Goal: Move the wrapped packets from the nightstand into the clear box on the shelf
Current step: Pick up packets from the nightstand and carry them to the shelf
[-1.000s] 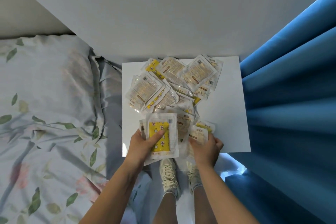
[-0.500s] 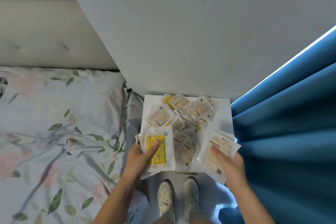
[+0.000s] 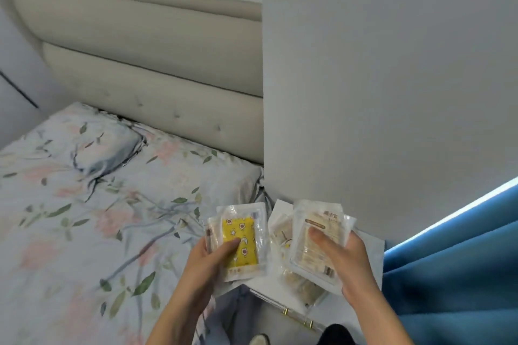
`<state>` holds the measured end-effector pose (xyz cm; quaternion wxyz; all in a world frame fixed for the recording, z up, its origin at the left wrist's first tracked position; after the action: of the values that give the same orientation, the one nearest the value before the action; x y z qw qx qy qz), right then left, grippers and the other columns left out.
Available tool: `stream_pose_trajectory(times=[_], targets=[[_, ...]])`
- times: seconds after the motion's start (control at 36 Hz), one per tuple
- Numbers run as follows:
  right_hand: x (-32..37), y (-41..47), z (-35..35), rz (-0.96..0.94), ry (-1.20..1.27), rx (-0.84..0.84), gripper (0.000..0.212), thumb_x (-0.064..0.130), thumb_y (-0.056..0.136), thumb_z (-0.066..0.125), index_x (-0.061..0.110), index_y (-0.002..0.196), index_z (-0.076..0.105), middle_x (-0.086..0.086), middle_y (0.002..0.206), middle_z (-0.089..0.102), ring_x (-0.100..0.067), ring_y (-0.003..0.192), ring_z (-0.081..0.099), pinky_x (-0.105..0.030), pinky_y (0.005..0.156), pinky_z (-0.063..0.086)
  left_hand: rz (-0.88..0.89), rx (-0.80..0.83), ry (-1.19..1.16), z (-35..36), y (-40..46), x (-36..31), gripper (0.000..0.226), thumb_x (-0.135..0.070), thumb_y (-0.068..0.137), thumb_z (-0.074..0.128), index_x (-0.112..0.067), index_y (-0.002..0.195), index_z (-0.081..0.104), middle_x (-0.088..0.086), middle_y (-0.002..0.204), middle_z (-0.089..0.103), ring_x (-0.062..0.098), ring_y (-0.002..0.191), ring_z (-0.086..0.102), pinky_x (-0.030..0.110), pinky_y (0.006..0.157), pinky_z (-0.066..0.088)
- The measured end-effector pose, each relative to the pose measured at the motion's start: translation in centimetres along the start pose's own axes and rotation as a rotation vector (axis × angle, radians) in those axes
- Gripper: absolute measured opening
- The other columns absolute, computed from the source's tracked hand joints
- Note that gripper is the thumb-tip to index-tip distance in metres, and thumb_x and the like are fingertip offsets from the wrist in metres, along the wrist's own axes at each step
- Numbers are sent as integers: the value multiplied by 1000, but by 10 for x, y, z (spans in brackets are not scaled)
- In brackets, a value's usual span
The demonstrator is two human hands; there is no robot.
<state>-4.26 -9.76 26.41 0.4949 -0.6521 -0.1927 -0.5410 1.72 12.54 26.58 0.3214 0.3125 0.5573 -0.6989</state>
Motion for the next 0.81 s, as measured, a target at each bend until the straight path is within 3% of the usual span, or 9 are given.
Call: stream_pose_trajectory(times=[0.11, 0.22, 0.36, 0.5, 0.64, 0.75, 0.81], targets=[[23, -11, 18, -40, -86, 172, 21, 13, 78, 75, 18, 97, 68, 2, 89, 76, -11, 80, 73, -24, 62, 56, 73, -143, -100, -5, -43, -6, 22, -2, 83, 65, -1, 105, 61, 19, 89, 74, 28, 67, 72, 37, 50, 57], [37, -27, 29, -48, -184, 342, 29, 17, 74, 77, 16, 101, 68, -1, 91, 76, -15, 84, 73, -37, 77, 57, 141, -298, -193, -9, -89, 1, 18, -2, 84, 65, -4, 102, 63, 19, 92, 74, 28, 70, 72, 37, 52, 59], [45, -52, 48, -66, -278, 557, 38, 25, 68, 77, 16, 104, 67, -2, 93, 75, -17, 84, 73, -35, 73, 57, 247, -485, -316, -17, -145, 21, 20, -3, 82, 67, -4, 101, 62, 13, 90, 75, 24, 74, 73, 28, 57, 58], [36, -86, 86, -63, -334, 798, 26, 13, 76, 74, 12, 101, 67, -3, 88, 76, -19, 79, 73, -27, 59, 58, 319, -720, -376, -45, -208, 52, 29, -9, 80, 71, -7, 108, 63, 10, 98, 75, 25, 89, 72, 34, 76, 59], [14, -153, 132, -55, -399, 1086, 24, 7, 78, 72, 11, 101, 67, -2, 87, 76, -17, 78, 73, -24, 58, 57, 374, -952, -475, -78, -288, 91, 47, -21, 67, 75, -6, 109, 63, 12, 102, 74, 29, 95, 71, 44, 87, 55], [-10, -224, 164, -47, -444, 1287, 21, 4, 77, 72, 10, 97, 69, -5, 84, 76, -17, 75, 73, -24, 57, 57, 424, -1146, -540, -101, -360, 125, 26, -8, 82, 69, -7, 107, 63, 11, 99, 74, 27, 91, 72, 38, 81, 58], [-26, -264, 177, -50, -491, 1376, 25, 12, 72, 75, 7, 96, 70, -8, 84, 76, -21, 75, 73, -26, 58, 57, 441, -1228, -574, -112, -399, 145, 27, -8, 83, 69, -7, 109, 63, 11, 100, 74, 28, 93, 71, 42, 84, 57]])
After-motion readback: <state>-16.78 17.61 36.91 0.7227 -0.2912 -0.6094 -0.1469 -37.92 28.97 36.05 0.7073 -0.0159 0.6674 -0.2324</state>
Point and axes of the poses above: each hand's wrist, its own y-axis towards the middle knuckle, its own z-axis out of the palm, x = y × z, the point moved 1 cm from there along y, towards the middle knuckle
